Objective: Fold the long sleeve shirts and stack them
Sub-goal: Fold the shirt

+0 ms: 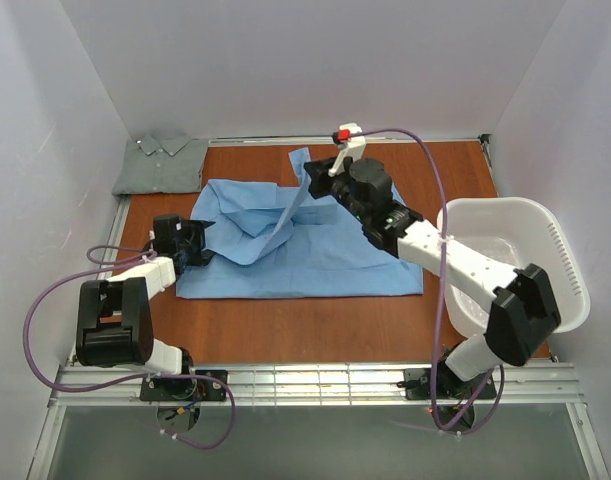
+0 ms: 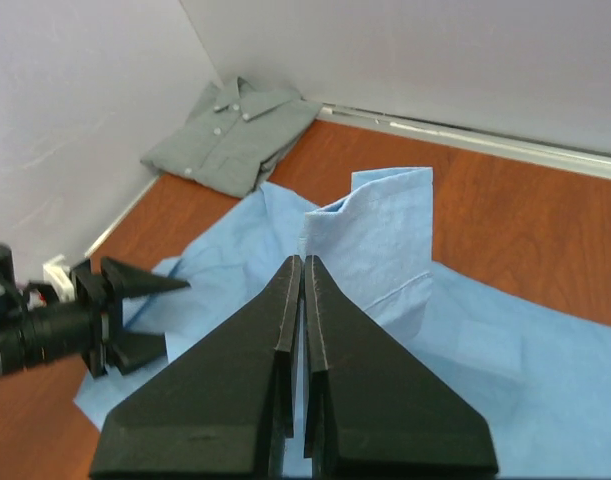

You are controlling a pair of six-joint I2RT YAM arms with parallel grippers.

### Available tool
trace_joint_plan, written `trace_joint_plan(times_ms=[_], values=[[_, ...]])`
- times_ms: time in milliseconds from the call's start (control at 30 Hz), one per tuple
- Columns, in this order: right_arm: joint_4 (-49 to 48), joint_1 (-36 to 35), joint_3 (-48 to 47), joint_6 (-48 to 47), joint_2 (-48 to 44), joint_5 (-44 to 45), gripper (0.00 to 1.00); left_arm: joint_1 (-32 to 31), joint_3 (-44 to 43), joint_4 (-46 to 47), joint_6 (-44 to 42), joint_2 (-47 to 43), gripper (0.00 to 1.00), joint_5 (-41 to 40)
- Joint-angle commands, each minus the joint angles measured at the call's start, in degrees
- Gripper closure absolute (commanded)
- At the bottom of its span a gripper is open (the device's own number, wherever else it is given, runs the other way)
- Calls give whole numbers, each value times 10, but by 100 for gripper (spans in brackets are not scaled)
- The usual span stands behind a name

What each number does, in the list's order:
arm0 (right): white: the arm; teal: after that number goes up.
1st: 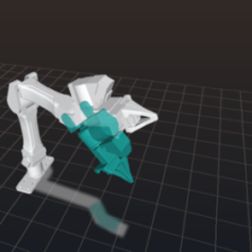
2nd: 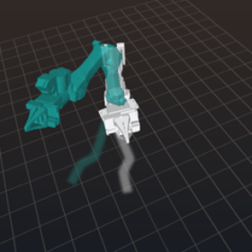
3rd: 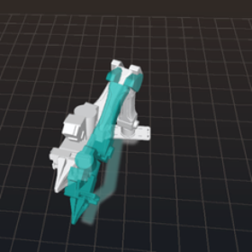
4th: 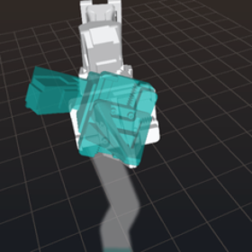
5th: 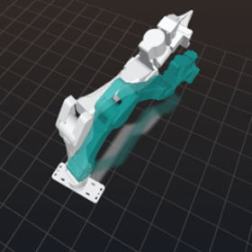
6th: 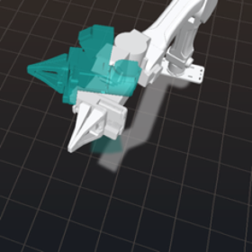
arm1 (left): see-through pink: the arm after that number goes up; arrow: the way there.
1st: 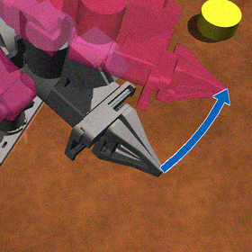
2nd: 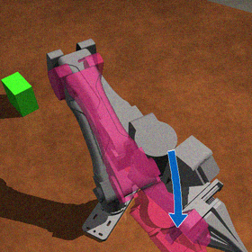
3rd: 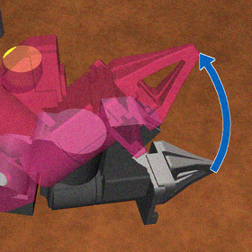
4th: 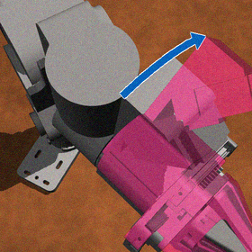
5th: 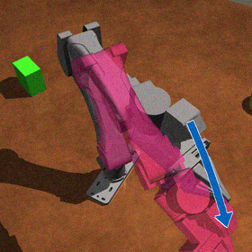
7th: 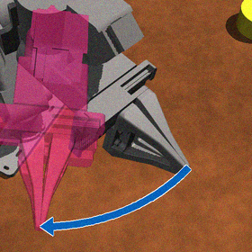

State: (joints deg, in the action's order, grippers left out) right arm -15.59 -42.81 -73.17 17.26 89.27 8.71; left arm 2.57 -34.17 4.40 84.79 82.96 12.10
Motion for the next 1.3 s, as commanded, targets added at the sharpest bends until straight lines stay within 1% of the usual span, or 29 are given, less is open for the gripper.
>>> trace_joint_plan(times_ms=[0,67,100,167,200,267,300,400,433,467,500,533,567,600,633,667,767,867,933,1000,1033,1067,1100,1133,1200,1233,1267], values=[[-27,4,78,-28,-67,17,99,12,7,15,18,-13,23,13],[-26,5,120,-36,-109,31,99,15,9,16,19,-15,23,13],[-26,7,158,-42,-137,32,99,16,14,17,23,-17,23,14],[-24,11,202,-43,-167,37,99,19,21,23,26,-20,23,15],[-24,12,243,-45,-180,38,99,20,24,24,27,-22,24,18],[-11,15,279,-46,-219,40,99,21,31,32,27,-26,24,18],[-4,14,312,-41,-231,41,99,20,35,32,27,-28,24,19],[46,14,347,14,-272,46,98,21,46,42,27,-31,24,19],[61,14,361,29,-288,45,90,20,48,44,27,-32,24,23],[109,15,365,47,-295,46,85,20,51,46,23,-31,24,24],[133,14,369,95,-305,48,81,21,51,46,20,-31,24,25],[209,15,372,155,-313,41,66,21,52,50,14,-28,24,30],[210,15,370,155,-314,35,66,20,52,50,14,-28,24,30],[250,14,370,169,-314,29,63,20,53,51,8,-29,24,32],[273,14,366,205,-314,25,60,20,53,51,6,-29,24,32],[300,15,355,223,-313,28,53,20,53,52,2,-31,24,34],[355,20,338,280,-301,30,45,20,52,54,-9,-32,24,35],[377,38,310,320,-278,17,41,20,52,54,-17,-33,24,39],[380,40,272,318,-250,24,40,20,52,54,-23,-35,24,39],[384,40,239,288,-223,25,40,20,52,54,-31,-36,24,41],[384,40,196,268,-187,17,40,20,51,54,-35,-36,24,43],[394,38,172,223,-165,3,40,20,49,54,-43,-36,24,44],[408,37,146,205,-139,1,40,21,48,54,-47,-36,24,44],[427,29,81,184,-86,2,41,21,47,54,-52,-35,24,45],[483,17,13,121,-31,17,40,20,46,52,-65,-36,24,44],[499,5,-46,98,19,20,41,20,46,48,-69,-36,24,43],[514,-2,-80,81,45,33,40,20,43,47,-74,-33,24,45]])
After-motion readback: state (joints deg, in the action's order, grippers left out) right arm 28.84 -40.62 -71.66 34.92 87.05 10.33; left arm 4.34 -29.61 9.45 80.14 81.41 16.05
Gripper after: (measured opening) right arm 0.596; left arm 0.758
